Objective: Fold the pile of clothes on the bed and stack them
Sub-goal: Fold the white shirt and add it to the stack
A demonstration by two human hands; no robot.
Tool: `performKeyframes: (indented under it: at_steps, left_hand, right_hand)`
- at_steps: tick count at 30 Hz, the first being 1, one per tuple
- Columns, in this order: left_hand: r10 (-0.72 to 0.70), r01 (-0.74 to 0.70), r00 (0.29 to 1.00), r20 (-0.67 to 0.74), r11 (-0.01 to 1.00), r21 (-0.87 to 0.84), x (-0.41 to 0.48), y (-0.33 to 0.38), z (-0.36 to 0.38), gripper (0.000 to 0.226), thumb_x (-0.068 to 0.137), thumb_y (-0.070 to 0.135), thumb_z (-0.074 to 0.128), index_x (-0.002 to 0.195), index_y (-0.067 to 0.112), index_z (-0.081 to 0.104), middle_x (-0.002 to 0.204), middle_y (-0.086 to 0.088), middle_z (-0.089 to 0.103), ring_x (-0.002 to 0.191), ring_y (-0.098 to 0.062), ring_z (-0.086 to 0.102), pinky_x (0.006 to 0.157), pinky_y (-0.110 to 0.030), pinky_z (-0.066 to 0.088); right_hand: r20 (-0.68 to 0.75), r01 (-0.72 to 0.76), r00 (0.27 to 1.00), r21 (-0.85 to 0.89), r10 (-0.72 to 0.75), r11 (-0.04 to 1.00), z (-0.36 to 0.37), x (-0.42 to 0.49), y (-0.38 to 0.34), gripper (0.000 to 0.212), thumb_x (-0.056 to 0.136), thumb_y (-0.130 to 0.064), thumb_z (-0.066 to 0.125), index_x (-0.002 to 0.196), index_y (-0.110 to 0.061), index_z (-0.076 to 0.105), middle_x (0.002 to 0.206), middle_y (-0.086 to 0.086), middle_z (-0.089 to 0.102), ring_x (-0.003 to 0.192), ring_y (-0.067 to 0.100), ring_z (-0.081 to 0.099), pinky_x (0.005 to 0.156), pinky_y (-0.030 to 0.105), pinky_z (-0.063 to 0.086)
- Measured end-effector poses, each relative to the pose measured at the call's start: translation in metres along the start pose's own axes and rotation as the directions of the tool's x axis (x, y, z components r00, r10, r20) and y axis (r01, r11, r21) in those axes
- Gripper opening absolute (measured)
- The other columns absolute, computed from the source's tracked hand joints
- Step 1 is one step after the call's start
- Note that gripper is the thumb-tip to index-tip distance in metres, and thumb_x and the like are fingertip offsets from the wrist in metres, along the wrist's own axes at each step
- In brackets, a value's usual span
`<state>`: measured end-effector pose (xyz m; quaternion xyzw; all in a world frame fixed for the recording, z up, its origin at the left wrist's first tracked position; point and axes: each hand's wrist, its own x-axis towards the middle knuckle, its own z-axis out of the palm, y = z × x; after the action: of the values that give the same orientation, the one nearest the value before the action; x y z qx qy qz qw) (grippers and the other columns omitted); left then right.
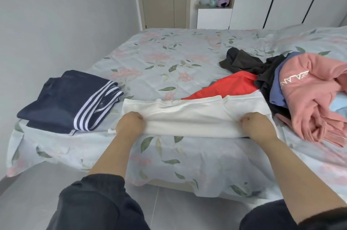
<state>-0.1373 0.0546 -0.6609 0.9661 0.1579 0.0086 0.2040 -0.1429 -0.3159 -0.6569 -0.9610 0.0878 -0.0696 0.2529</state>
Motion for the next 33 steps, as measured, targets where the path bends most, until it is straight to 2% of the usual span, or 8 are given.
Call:
performKeyframes:
  at_steps: [4,9,12,16,24,27,30,33]
  left_hand:
    - [0.034,-0.041,0.976,-0.214,0.999,-0.031,0.01,-0.001,0.01,0.036,0.089,0.006,0.042,0.115,0.014,0.065,0.124,-0.011,0.053,0.115,-0.031,0.045,0.089,-0.04,0.043]
    - [-0.072,0.057,0.976,-0.206,0.995,-0.078,0.037,-0.006,0.015,0.047,0.096,0.019,0.041,0.142,0.013,0.039,0.145,-0.014,0.035,0.13,-0.034,0.031,0.101,-0.045,0.034]
    - [-0.113,0.102,0.971,-0.213,0.993,-0.061,0.052,-0.005,0.019,0.053,0.095,0.026,0.044,0.145,0.012,0.032,0.142,-0.017,0.04,0.13,-0.035,0.032,0.102,-0.047,0.032]
    - [-0.186,0.17,0.941,-0.283,0.982,-0.079,0.07,-0.005,0.02,0.067,0.092,0.033,0.054,0.149,0.015,0.023,0.143,-0.018,0.037,0.131,-0.036,0.032,0.102,-0.05,0.034]
    - [-0.165,-0.014,0.783,-0.6,0.959,-0.283,0.092,-0.012,0.016,0.03,0.088,0.002,0.045,0.109,0.006,0.067,0.114,-0.019,0.054,0.089,-0.04,0.055,0.067,-0.037,0.035]
    - [-0.209,0.045,0.811,-0.546,0.953,-0.298,0.097,-0.017,0.012,0.036,0.086,0.002,0.046,0.118,0.008,0.063,0.119,-0.019,0.054,0.1,-0.041,0.054,0.075,-0.04,0.04]
    - [-0.076,0.014,0.875,-0.479,0.991,-0.131,0.089,0.0,0.016,0.06,0.079,-0.003,0.05,0.137,0.007,0.045,0.127,-0.024,0.047,0.116,-0.042,0.044,0.091,-0.048,0.039]
    - [0.299,-0.316,0.834,-0.464,0.948,0.043,0.072,0.039,0.019,0.058,0.08,0.0,0.053,0.137,0.003,0.045,0.128,-0.024,0.049,0.115,-0.04,0.044,0.096,-0.045,0.035]
  right_hand:
    - [-0.174,0.025,0.984,-0.09,-0.04,0.996,0.013,0.009,0.0,0.019,0.088,-0.007,0.049,0.093,0.001,0.066,0.104,0.023,0.053,0.101,0.04,0.049,0.082,0.041,0.044]
    - [-0.302,0.004,0.952,-0.132,-0.044,0.991,0.018,0.034,0.003,0.02,0.083,-0.008,0.056,0.098,-0.002,0.068,0.125,0.022,0.046,0.112,0.042,0.04,0.096,0.044,0.033]
    - [-0.354,-0.115,0.932,-0.067,0.084,0.991,0.017,0.049,0.013,0.035,0.085,-0.011,0.055,0.117,0.001,0.055,0.14,0.026,0.035,0.125,0.043,0.033,0.103,0.048,0.028]
    - [-0.444,-0.216,0.865,0.094,0.236,0.972,0.017,0.057,0.025,0.036,0.089,-0.008,0.045,0.123,0.003,0.049,0.129,0.028,0.046,0.118,0.045,0.04,0.095,0.05,0.035]
    - [-0.594,-0.162,0.772,0.162,0.227,0.973,0.013,0.064,0.029,0.03,0.087,0.001,0.04,0.11,-0.006,0.058,0.116,0.021,0.052,0.095,0.045,0.055,0.078,0.044,0.04]
    - [-0.576,-0.205,0.771,0.179,0.272,0.962,0.012,0.062,0.03,0.03,0.087,0.0,0.04,0.111,-0.005,0.057,0.121,0.02,0.049,0.098,0.045,0.053,0.079,0.045,0.041]
    - [-0.489,-0.228,0.844,0.048,0.222,0.972,0.013,0.063,0.027,0.032,0.087,-0.001,0.043,0.117,0.0,0.053,0.124,0.026,0.045,0.113,0.044,0.045,0.089,0.048,0.039]
    - [-0.449,-0.279,0.871,-0.118,0.199,0.953,0.013,0.061,0.014,0.033,0.086,-0.005,0.046,0.118,0.004,0.048,0.126,0.028,0.044,0.119,0.043,0.038,0.095,0.05,0.034]
